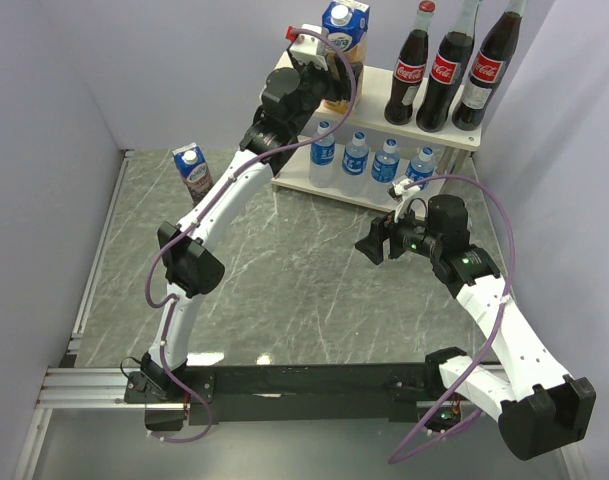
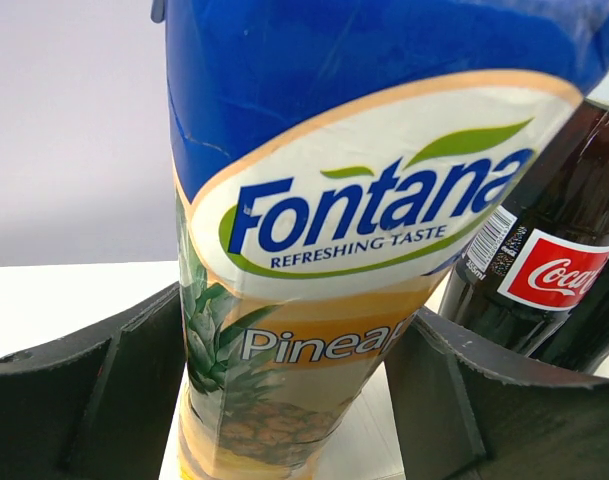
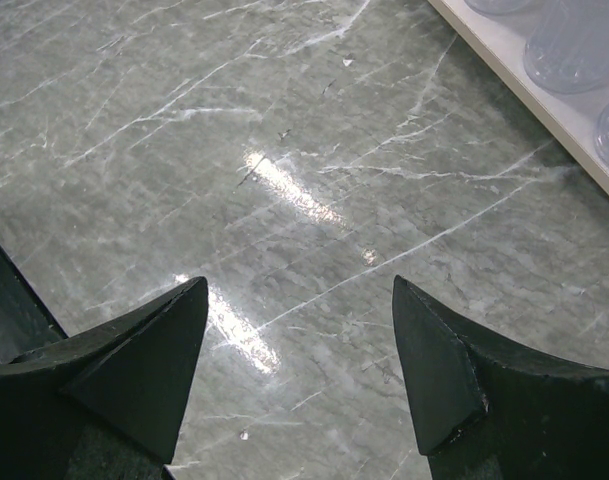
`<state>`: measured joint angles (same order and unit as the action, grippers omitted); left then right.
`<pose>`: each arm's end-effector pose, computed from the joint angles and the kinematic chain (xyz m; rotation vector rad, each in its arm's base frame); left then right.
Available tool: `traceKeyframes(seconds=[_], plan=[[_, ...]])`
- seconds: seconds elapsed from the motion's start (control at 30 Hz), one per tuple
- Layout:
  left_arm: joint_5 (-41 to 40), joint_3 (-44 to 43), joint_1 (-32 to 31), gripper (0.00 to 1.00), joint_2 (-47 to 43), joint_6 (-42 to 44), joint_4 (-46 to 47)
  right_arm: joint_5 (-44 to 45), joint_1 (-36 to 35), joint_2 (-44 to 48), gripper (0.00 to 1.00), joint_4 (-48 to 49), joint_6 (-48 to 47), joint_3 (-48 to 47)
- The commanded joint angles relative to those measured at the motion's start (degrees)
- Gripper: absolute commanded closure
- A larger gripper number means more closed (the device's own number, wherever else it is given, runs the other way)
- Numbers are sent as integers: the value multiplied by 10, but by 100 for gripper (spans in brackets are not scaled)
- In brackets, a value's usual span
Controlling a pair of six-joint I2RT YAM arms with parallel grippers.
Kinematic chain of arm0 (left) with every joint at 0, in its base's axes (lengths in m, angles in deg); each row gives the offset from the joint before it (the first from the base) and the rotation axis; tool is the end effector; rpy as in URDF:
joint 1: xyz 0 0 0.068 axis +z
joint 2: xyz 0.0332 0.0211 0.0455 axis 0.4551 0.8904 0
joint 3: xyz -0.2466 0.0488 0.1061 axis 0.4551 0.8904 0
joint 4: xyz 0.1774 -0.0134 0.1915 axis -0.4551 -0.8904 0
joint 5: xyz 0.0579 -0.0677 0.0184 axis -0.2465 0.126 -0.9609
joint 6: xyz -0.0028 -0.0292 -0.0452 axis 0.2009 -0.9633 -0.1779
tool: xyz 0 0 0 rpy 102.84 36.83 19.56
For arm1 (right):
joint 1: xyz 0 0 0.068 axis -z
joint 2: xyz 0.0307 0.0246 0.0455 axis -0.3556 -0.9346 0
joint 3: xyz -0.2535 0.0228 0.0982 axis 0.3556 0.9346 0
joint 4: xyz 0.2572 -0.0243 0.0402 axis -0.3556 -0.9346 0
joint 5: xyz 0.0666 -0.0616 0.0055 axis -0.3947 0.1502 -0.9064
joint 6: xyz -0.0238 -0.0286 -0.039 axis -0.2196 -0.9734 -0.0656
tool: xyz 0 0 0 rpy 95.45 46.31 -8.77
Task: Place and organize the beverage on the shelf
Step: Place the drink on the shelf.
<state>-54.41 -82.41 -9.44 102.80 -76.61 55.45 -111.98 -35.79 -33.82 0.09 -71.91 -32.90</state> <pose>0.4044 -0.2959 0.4838 0.2060 1.2525 -0.6811 0.2028 0.0731 0.3222 -0.6606 1.9039 0.6694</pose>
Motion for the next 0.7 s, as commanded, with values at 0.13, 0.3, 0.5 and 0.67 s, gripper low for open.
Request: traceKeyframes(seconds=[0.13,0.3,0.5,0.67], plan=[[-4,-44,-4,23,-10,3,100,0,3,-1,20,8,0,-6],[-3,-44,-4,23,-8,4,101,0,2,-2,20,8,0,-6],[-2,-41,-4,22,-3,3,108,0,2,-2,20,7,-1,-5],[-1,-42,-5,21,1,1,112,0,3,-2,20,7,-1,-7]])
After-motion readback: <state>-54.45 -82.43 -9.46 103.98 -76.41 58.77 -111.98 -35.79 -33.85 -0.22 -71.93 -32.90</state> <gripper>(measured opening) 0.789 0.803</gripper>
